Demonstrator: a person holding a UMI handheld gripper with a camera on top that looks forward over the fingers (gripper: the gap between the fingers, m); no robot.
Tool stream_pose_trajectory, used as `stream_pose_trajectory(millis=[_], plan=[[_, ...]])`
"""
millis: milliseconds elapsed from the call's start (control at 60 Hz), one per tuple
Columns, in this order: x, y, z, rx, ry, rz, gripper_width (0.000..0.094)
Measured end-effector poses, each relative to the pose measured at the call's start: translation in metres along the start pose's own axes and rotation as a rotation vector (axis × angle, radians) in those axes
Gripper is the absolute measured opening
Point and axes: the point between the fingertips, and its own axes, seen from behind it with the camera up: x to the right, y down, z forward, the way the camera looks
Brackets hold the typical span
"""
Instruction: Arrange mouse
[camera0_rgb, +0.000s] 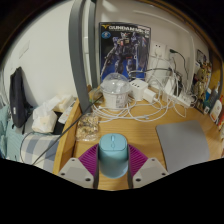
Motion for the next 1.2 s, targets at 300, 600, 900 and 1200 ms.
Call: stream_pose_trajectory(millis=[300, 600, 900, 1200], plan=[[0.049, -0.04, -0.053, 0.024, -0.011, 0.008, 0.0344], [0.187, -0.24, -0.202, 0.332, 0.127, -0.036, 0.0344], [0.329, -0.177, -0.177, 0.221, 0.141, -0.065, 0.0347], [0.329, -0.041, -0.06, -0.012, -0.011, -0.039, 0.0345]])
